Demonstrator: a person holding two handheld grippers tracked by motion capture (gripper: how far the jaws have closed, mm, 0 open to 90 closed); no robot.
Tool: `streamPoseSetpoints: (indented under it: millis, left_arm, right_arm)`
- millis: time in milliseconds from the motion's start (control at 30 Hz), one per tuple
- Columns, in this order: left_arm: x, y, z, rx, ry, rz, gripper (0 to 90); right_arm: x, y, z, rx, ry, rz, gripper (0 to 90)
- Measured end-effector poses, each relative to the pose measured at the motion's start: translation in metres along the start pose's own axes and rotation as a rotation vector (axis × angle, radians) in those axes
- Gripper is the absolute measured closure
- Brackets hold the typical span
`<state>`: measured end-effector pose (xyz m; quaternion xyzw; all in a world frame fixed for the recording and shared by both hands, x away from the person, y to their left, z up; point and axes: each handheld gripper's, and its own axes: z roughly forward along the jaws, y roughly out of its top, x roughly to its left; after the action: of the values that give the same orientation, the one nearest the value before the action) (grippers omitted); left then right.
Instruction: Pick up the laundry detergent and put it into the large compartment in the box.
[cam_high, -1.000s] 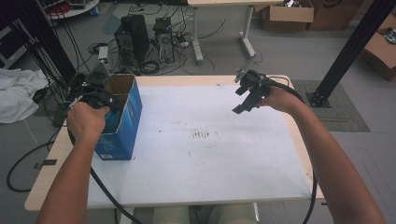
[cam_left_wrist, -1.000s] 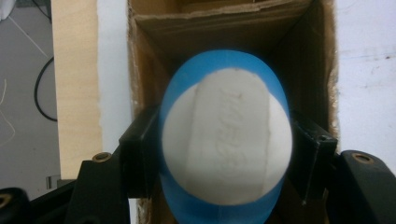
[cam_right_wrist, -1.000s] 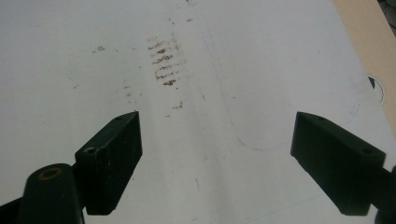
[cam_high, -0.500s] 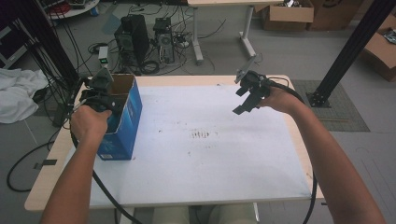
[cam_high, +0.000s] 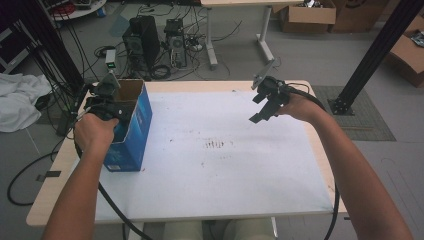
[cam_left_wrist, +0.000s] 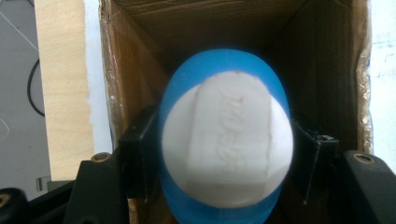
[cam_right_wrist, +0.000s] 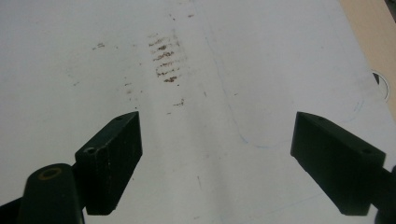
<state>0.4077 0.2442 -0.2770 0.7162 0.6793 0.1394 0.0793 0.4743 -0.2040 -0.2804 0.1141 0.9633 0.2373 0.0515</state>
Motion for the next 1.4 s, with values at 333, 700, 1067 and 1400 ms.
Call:
streamPoseSetpoints:
  millis: [333, 700, 1067, 1400]
  left_arm:
    - [0.001, 0.000, 0.001, -0.010, -0.020, 0.014, 35.9]
    - [0.000, -0.002, 0.000, -0.036, -0.023, 0.020, 31.4]
    - [0.003, -0.004, -0.008, -0.082, -0.028, 0.025, 29.6]
    - [0.004, -0.004, -0.016, -0.094, -0.030, 0.028, 29.6]
  right_arm:
    - [0.001, -0.001, 0.000, 0.003, 0.002, 0.001, 16.6]
    - [0.002, 0.000, 0.001, 0.001, 0.005, -0.002, 16.6]
    - [0.003, 0.001, 0.000, -0.004, 0.007, -0.007, 16.6]
    - [0.005, 0.001, -0.003, -0.007, 0.006, -0.010, 16.6]
